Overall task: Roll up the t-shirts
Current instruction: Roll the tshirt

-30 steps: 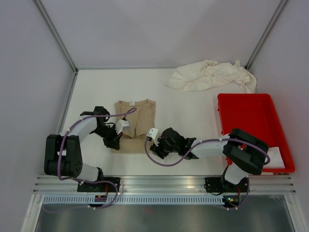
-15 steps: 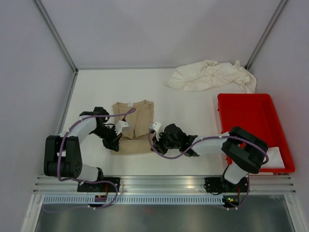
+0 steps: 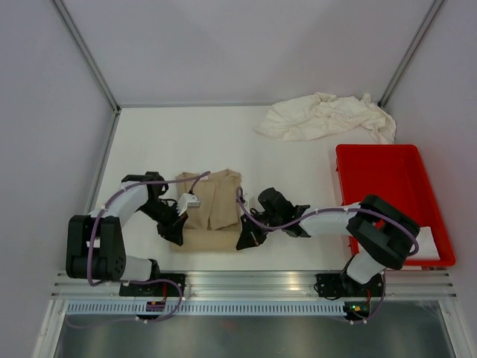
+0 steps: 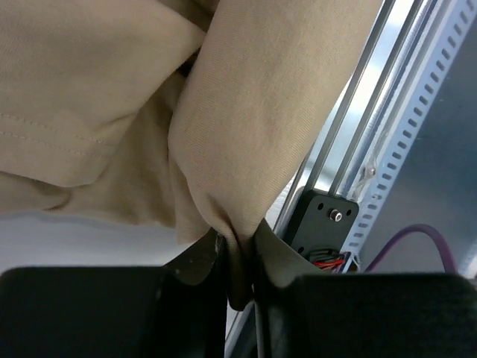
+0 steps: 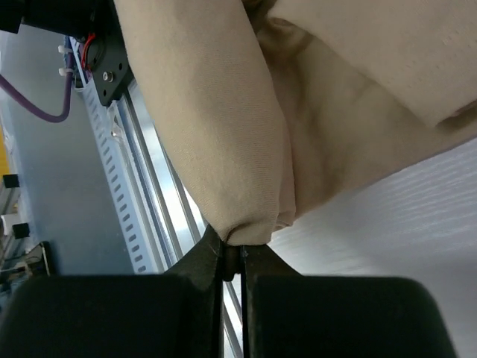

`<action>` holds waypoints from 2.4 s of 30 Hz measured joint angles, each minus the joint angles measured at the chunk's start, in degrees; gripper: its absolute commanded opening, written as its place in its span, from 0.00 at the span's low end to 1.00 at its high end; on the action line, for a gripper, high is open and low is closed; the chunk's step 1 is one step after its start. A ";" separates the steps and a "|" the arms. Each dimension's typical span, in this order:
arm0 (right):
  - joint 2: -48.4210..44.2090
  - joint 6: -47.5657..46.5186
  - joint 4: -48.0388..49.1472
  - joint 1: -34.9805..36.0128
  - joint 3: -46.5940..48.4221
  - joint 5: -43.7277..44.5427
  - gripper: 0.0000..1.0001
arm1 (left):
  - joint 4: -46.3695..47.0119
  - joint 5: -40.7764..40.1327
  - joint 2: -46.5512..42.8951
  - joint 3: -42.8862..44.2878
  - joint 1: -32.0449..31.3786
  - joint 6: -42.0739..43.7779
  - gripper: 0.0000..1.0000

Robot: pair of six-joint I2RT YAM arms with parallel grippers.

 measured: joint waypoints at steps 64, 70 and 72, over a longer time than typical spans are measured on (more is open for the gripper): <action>-9.51 -40.87 0.85 18.62 -2.95 45.46 0.83 | 14.58 -6.58 3.89 0.90 6.05 -22.16 0.02; -2.73 -48.74 3.32 23.04 -1.84 50.84 0.86 | 14.58 -6.32 3.91 0.90 6.10 -22.16 0.02; -1.03 -50.27 4.59 23.50 -1.25 52.59 0.86 | 14.58 -6.32 3.91 0.90 6.10 -22.16 0.02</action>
